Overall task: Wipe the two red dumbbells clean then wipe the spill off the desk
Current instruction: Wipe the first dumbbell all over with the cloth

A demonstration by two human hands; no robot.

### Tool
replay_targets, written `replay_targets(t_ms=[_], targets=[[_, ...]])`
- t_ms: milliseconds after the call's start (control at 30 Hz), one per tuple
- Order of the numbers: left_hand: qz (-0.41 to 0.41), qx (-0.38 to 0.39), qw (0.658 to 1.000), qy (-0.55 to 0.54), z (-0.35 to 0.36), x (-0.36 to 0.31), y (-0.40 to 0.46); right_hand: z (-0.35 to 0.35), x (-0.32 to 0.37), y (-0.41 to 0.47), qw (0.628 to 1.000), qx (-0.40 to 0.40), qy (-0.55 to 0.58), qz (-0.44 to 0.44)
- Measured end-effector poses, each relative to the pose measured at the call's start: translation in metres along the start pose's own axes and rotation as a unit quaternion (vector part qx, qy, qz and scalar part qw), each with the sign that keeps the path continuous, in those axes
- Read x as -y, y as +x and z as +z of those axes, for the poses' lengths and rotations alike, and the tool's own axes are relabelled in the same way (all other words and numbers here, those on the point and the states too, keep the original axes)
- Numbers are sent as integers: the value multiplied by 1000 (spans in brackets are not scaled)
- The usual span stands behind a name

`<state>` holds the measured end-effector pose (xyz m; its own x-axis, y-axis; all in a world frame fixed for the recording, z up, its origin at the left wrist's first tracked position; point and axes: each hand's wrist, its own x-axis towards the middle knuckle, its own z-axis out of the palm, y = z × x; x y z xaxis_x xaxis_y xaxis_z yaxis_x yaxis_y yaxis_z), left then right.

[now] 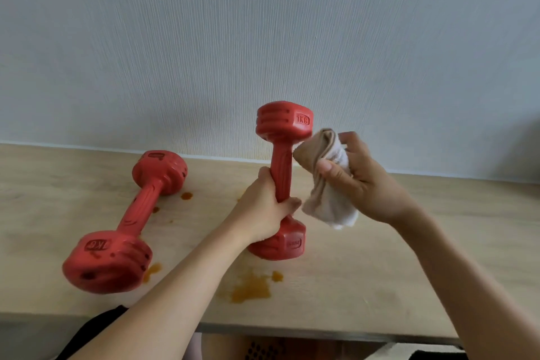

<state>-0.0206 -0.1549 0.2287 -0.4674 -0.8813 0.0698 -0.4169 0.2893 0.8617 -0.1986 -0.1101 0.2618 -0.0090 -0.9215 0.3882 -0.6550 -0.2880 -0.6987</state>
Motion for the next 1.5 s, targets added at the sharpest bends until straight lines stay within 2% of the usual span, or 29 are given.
replay_targets(t_ms=[67,133,300,433,567,733,867,967,1000,1067,1167,1200,1267,1333,1400,1500], targets=[[-22,-10,1000,6,0,-1,2,-4,-2,0,999,1,39,1],[-28,-22,999,29,2,-2,1,11,4,2,1000,8,27,-1],[50,-9,990,129,11,-6,-6,59,21,13,998,-52,-5,43],[63,15,987,144,6,-6,-5,46,21,14,988,-34,134,75],[63,43,989,130,2,-7,-5,36,7,10,958,58,269,80],[51,75,992,92,-1,-6,-3,33,-9,9,943,57,310,103],[32,68,996,55,-2,-5,-1,30,-15,10,961,-5,238,143],[10,50,999,20,-4,-2,1,19,-25,12,944,-109,252,180],[3,42,999,13,-4,-1,3,16,-24,14,942,-142,252,170],[-4,31,999,9,-4,0,4,15,-6,17,954,-174,225,95],[23,35,998,43,-2,-2,2,29,20,20,977,-147,154,-28],[37,45,997,57,-1,-4,0,32,23,22,977,-151,142,-42],[51,76,993,77,-1,-6,-4,25,27,28,971,-168,170,-12],[55,104,988,98,-2,-8,-7,5,32,34,958,-158,231,58],[64,119,982,132,0,-10,-10,-15,35,37,934,-95,324,115],[79,122,977,155,3,-13,-12,-28,45,33,852,65,495,159]])
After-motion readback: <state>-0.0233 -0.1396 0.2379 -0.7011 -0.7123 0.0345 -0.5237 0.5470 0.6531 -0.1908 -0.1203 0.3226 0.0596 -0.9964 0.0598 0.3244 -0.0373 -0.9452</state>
